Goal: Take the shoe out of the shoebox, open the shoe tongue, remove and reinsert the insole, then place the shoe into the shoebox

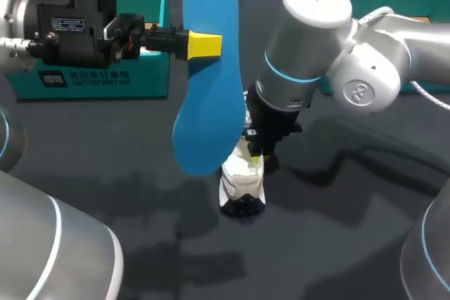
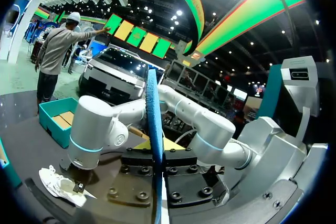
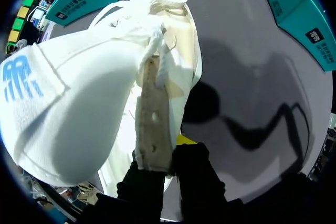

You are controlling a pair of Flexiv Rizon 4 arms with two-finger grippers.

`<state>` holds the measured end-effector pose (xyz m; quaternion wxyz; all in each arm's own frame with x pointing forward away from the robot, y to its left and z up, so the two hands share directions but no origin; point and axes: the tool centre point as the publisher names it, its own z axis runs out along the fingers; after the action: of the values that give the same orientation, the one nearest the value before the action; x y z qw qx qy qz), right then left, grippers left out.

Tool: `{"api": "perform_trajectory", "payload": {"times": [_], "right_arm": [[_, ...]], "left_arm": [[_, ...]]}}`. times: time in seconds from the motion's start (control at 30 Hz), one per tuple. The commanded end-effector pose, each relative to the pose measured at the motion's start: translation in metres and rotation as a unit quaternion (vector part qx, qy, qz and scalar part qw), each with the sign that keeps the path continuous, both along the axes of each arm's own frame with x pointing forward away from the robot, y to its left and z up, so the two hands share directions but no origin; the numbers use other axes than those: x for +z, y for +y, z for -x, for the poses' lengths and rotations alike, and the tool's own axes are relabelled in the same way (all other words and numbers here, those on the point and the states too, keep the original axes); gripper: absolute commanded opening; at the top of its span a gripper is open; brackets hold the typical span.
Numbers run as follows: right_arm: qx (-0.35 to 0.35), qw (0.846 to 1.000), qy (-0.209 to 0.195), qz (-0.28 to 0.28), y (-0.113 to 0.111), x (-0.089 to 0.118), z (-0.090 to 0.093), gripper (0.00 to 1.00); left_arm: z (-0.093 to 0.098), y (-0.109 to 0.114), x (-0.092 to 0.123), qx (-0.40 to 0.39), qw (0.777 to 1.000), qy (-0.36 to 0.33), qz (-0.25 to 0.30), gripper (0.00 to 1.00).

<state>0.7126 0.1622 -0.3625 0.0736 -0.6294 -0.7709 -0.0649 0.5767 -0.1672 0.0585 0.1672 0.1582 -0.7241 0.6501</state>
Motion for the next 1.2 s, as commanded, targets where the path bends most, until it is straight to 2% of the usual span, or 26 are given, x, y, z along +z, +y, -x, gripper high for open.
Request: {"api": "perform_trajectory", "payload": {"times": [0.03, 0.73, 0.93, 1.2], "right_arm": [[0.001, 1.000, 0.002, -0.003, 0.004, -0.006, -0.003, 0.00], [0.004, 1.000, 0.010, -0.010, 0.000, -0.021, -0.007, 0.00], [0.003, 1.000, 0.009, -0.010, 0.000, -0.019, -0.008, 0.00], [-0.007, 1.000, 0.003, 0.002, 0.001, -0.006, -0.006, 0.00]], "left_arm": [[-0.002, -0.003, 0.000, -0.001, 1.000, 0.000, 0.000, 0.00], [-0.002, -0.003, 0.000, -0.001, 1.000, 0.000, 0.000, 0.00], [-0.002, -0.003, 0.000, -0.001, 1.000, 0.000, 0.000, 0.00], [-0.002, -0.003, 0.000, -0.001, 1.000, 0.000, 0.000, 0.00]]}}
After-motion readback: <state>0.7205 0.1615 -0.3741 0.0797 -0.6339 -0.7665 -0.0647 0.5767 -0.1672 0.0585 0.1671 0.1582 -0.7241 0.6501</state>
